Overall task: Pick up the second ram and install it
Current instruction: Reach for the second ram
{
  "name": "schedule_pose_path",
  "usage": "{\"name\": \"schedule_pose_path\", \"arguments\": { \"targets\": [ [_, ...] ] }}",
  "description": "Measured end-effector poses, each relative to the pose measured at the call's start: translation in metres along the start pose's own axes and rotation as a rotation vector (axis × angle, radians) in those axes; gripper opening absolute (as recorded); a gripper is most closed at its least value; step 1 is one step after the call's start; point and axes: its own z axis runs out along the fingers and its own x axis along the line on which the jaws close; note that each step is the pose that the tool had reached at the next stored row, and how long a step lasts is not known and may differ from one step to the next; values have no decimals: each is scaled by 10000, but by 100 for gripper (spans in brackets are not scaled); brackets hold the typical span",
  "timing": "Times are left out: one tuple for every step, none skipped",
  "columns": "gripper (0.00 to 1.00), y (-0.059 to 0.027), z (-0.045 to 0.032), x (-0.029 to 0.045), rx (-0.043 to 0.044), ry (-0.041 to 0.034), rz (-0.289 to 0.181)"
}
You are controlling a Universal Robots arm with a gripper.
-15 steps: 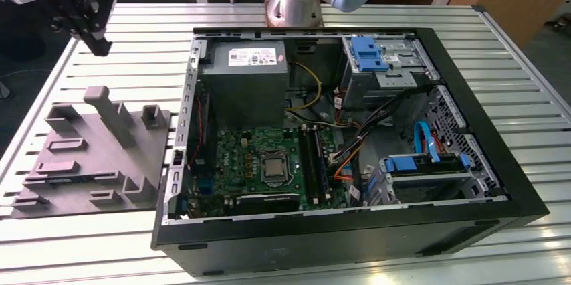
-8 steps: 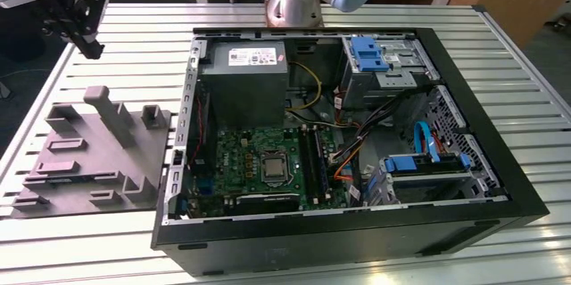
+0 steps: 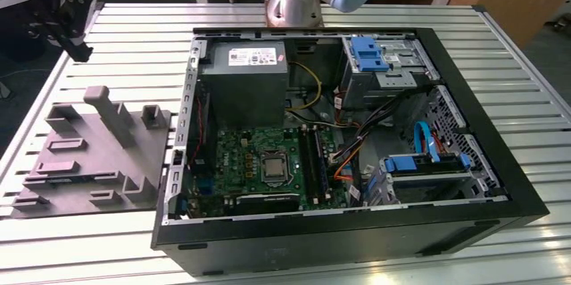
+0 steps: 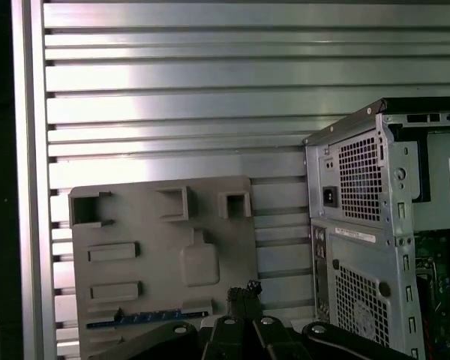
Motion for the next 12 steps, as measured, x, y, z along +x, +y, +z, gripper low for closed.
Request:
{"name": "schedule_pose_path", "arguments": {
  "targets": [
    [10,-4,1,19,0,0,0],
    [10,-7,2,38,0,0,1],
    [10,-10,4,56,0,0,1],
    [10,-14,7,75,0,0,1],
    [10,-18,9,93,0,0,1],
    [10,-23,12,111,0,0,1],
    [10,-27,14,126,0,0,1],
    [10,-32,16,141,1,1,1],
    [10,-37,19,154,1,1,1],
    [10,-41,23,168,0,0,1],
    [10,-46,26,180,0,0,1],
    [10,-51,29,192,0,0,1]
  ]
}}
